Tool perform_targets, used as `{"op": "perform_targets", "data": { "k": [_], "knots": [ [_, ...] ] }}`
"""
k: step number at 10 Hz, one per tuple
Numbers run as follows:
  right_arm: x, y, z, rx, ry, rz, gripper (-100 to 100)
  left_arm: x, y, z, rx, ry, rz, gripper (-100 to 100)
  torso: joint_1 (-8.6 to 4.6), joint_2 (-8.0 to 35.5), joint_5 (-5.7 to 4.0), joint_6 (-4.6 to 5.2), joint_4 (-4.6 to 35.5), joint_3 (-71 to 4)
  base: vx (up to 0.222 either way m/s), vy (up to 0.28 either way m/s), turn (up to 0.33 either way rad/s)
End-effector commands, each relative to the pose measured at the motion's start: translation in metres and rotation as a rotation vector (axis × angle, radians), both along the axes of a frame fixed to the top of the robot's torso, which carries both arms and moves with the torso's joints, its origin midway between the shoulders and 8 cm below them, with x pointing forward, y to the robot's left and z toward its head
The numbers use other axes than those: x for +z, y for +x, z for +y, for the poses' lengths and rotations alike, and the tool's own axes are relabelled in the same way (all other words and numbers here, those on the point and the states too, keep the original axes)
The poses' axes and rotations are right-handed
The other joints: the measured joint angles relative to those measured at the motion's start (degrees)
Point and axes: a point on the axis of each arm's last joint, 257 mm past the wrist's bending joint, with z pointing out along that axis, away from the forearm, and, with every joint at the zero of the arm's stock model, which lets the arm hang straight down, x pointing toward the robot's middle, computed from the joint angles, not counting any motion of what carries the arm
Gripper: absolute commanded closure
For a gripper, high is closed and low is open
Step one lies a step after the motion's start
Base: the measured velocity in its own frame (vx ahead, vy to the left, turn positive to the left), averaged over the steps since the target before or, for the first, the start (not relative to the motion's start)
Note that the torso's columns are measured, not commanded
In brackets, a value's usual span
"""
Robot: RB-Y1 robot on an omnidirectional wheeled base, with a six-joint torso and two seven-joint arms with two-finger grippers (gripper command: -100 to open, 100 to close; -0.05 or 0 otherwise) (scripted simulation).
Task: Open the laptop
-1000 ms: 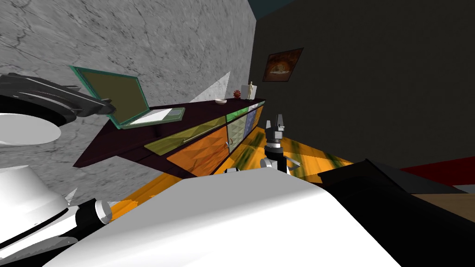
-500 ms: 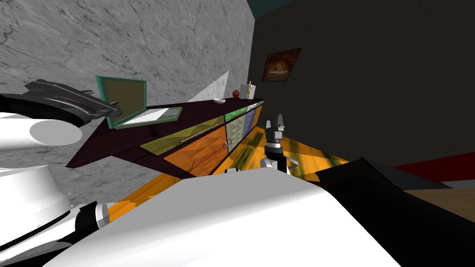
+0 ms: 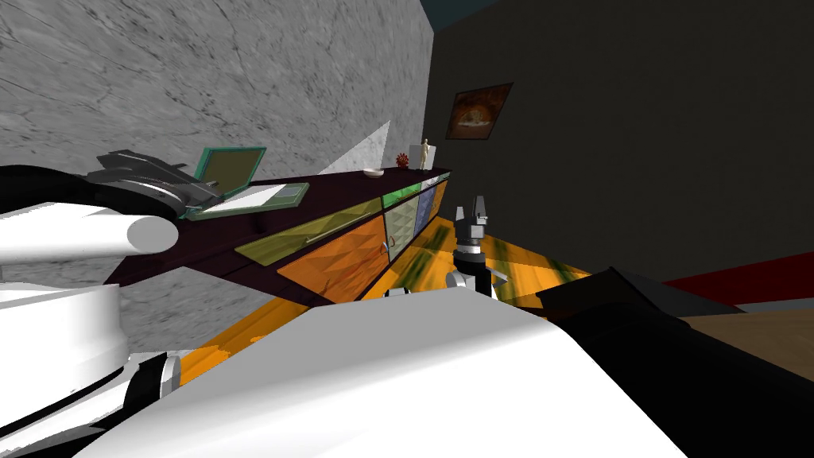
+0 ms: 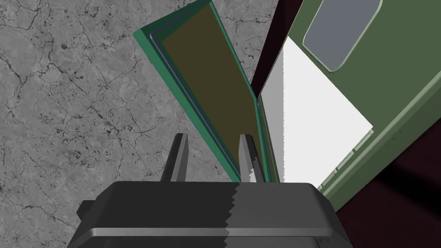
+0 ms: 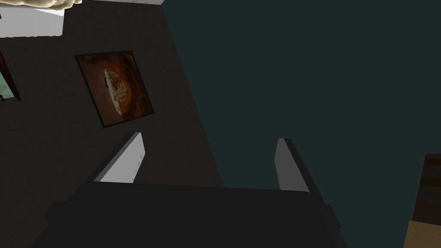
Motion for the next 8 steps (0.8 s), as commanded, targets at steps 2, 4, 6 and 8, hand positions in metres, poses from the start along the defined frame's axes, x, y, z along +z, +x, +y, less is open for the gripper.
{"op": "perform_targets", "data": {
  "k": [2,4,6,8],
  "knots": [
    [0.0,0.0,0.0,0.0,0.0,0.0,0,-0.016,0.009,0.003,0.012,0.119,0.048,100,0.03,0.0,-0.05,-0.02,0.1,0.0,-0.019,-0.016,-0.027],
    [0.0,0.0,0.0,0.0,0.0,0.0,0,-0.02,0.012,0.004,0.017,0.157,0.062,100,0.0,0.1,-0.02,-0.01,0.0,0.0,-0.032,-0.019,-0.031],
    [0.0,0.0,0.0,0.0,0.0,0.0,0,-0.013,0.008,0.001,0.018,0.163,0.071,-100,0.0,0.1,-0.02,-0.02,0.1,0.0,-0.009,-0.01,-0.013],
    [0.0,0.0,0.0,0.0,0.0,0.0,0,-0.008,0.006,-0.001,0.017,0.162,0.071,-100,0.16,-0.1,0.08,-0.02,0.0,-0.1,0.032,0.023,0.01]
  ]
}}
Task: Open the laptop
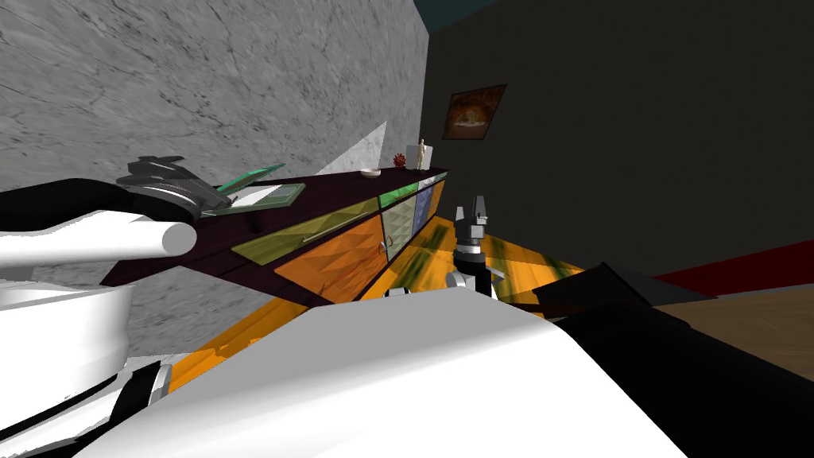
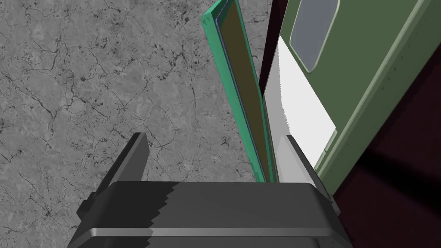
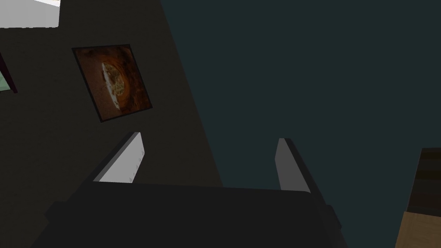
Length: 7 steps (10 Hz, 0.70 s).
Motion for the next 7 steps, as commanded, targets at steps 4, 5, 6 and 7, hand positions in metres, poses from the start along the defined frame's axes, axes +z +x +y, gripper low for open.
{"op": "perform_targets", "data": {
  "k": [4,5,6,7],
  "knots": [
    [0.0,0.0,0.0,0.0,0.0,0.0,0,0.028,-0.014,-0.012,-0.004,-0.007,0.0,-100,-0.26,0.2,-0.18,0.02,0.2,0.1,0.031,0.025,0.009],
    [0.0,0.0,0.0,0.0,0.0,0.0,0,0.038,-0.019,-0.018,-0.007,-0.007,0.001,-100,-0.26,0.3,-0.16,-0.01,0.2,0.2,0.046,0.031,0.019],
    [0.0,0.0,0.0,0.0,0.0,0.0,0,0.043,-0.022,-0.021,-0.008,-0.006,0.002,-100,-0.23,0.2,-0.16,-0.01,0.1,0.1,0.044,0.031,0.015],
    [0.0,0.0,0.0,0.0,0.0,0.0,0,0.036,-0.019,-0.02,-0.007,-0.008,0.005,-100,-0.22,0.2,-0.16,-0.01,0.1,0.1,0.018,0.015,0.004]
  ]
}}
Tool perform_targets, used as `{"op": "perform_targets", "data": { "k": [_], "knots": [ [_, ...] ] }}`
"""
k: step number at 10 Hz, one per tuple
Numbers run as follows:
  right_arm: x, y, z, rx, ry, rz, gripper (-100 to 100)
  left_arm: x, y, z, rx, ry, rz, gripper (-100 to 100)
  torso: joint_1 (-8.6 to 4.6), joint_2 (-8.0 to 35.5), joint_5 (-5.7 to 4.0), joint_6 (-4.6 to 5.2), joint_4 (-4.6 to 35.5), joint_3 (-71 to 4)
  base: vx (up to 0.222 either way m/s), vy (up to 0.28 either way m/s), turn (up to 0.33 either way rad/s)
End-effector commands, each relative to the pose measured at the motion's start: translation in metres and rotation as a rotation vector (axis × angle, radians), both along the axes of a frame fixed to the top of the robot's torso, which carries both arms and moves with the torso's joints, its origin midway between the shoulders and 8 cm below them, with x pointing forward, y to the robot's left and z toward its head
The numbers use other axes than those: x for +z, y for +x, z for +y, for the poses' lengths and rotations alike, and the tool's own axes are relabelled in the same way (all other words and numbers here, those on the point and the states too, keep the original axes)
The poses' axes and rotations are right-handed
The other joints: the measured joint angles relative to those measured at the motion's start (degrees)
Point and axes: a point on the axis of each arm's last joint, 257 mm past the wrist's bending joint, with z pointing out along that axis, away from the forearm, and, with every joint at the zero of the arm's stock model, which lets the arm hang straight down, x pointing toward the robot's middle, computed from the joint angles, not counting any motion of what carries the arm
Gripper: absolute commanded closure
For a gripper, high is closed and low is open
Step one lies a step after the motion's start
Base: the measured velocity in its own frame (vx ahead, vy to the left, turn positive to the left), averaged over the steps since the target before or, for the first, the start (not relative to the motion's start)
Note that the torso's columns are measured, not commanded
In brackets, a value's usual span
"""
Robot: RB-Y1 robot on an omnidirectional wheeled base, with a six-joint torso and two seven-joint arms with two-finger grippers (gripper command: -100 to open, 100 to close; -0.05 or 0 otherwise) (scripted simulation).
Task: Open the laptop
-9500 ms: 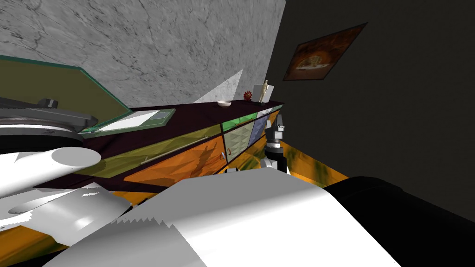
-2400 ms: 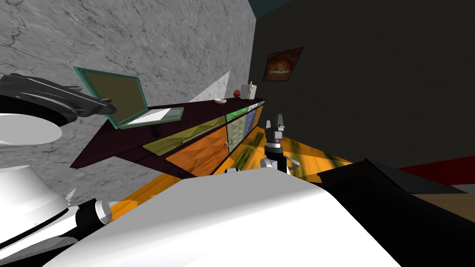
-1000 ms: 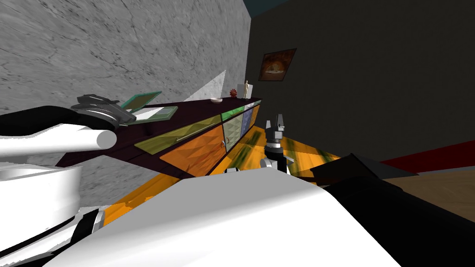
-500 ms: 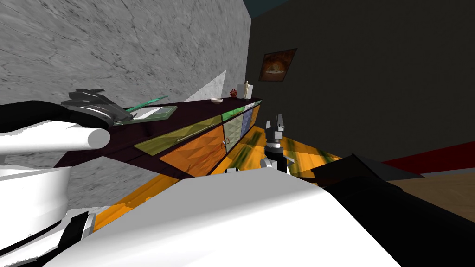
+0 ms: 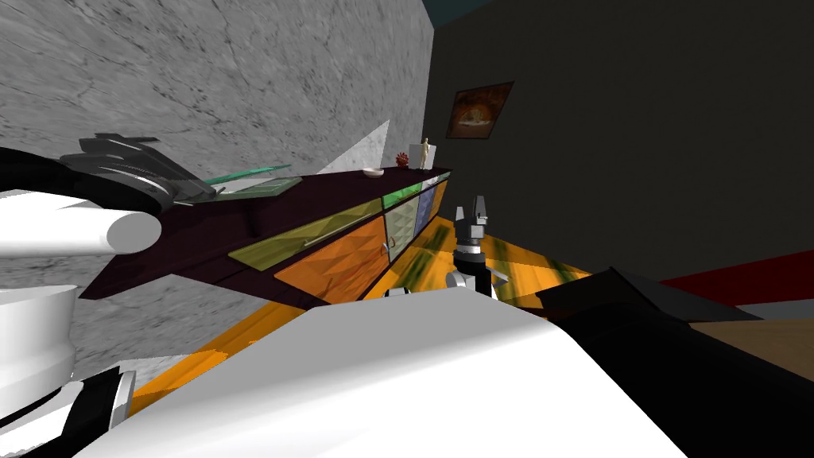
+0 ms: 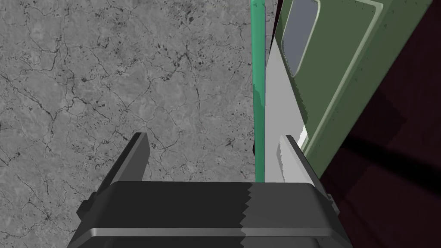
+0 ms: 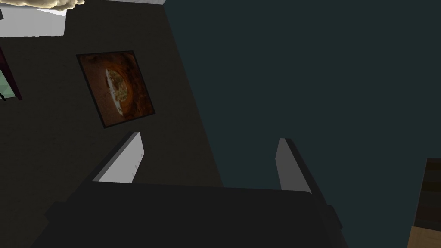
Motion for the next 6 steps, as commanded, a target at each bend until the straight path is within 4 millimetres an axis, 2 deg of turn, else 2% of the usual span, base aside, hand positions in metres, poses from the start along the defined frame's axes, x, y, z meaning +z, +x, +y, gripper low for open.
{"op": "perform_targets", "data": {
  "k": [1,6],
  "knots": [
    [0.0,0.0,0.0,0.0,0.0,0.0,0,-0.0001,-0.0007,0.0,0.001,-0.003,0.003,0,0.02,0.0,0.06,0.02,0.0,0.0,0.0,0.0,0.0],
    [0.0,0.0,0.0,0.0,0.0,0.0,0,-0.0051,-0.0001,0.0018,0.005,-0.009,0.013,0,0.01,0.0,0.1,-0.01,-0.1,0.0,0.002,0.002,-0.001]
  ]
}}
